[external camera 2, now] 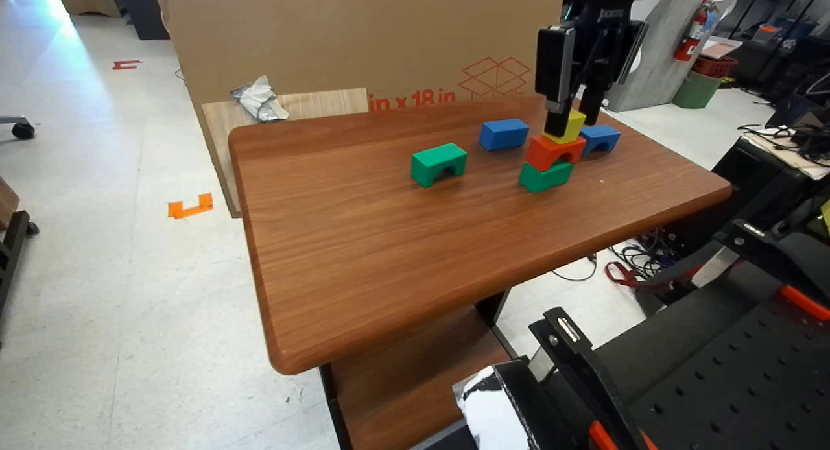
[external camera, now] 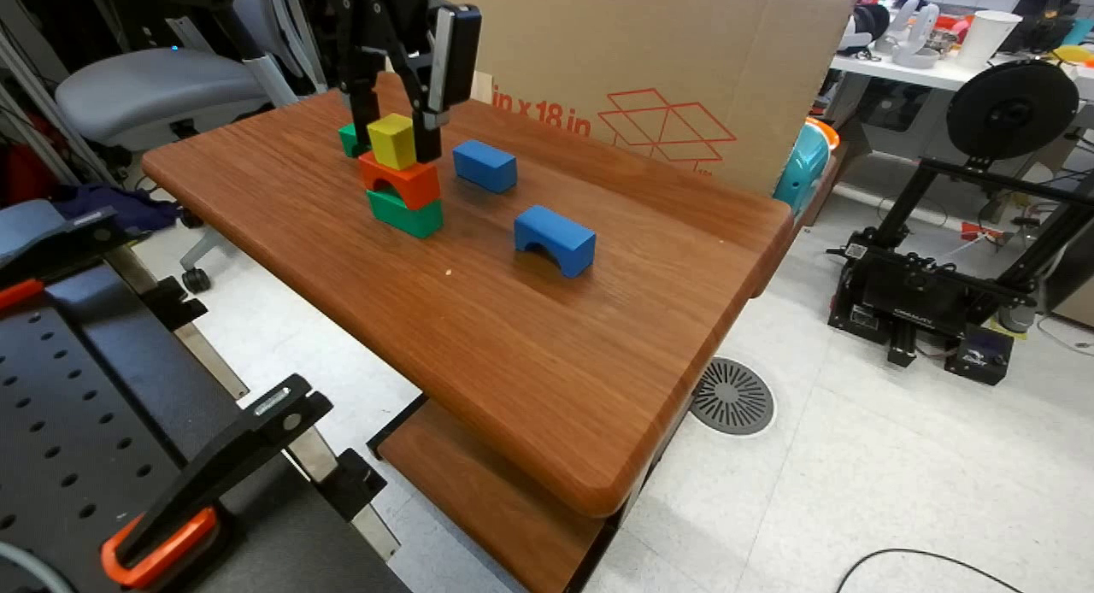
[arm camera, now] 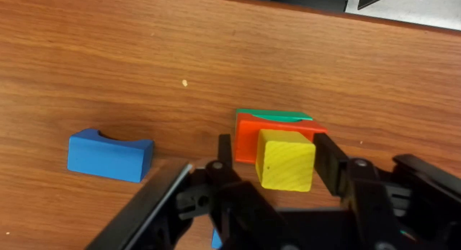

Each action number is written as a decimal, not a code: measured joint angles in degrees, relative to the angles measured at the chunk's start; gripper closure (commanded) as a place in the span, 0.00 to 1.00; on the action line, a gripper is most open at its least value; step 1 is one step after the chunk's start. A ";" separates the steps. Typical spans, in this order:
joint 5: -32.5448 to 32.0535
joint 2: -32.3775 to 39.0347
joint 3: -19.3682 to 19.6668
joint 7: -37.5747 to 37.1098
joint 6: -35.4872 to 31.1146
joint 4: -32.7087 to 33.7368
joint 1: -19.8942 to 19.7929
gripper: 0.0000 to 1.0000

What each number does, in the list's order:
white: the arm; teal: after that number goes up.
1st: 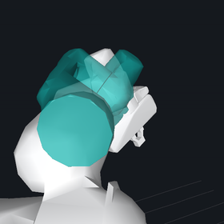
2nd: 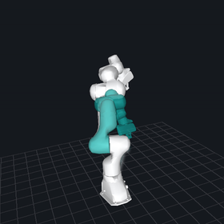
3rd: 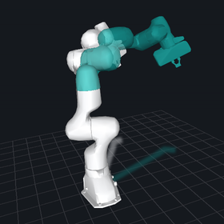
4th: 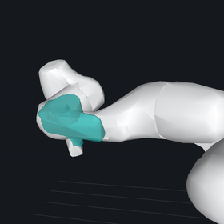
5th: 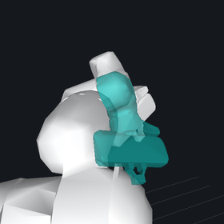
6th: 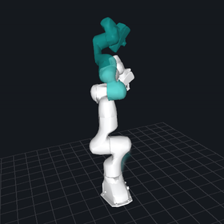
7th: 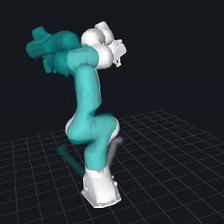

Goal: Move the yellow block to the top of the blue block on the right.

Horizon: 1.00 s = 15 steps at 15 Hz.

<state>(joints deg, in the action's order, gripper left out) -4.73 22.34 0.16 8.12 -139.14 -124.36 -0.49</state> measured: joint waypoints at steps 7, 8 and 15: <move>-0.54 0.50 -0.12 -0.55 0.00 0.43 0.70 0.92; -0.56 0.43 -0.21 -0.45 0.00 0.32 0.75 0.92; 0.42 -1.80 0.26 -0.26 -0.35 -1.01 -1.73 0.92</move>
<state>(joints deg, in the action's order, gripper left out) -4.31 20.54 0.42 7.86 -139.49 -125.37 -2.22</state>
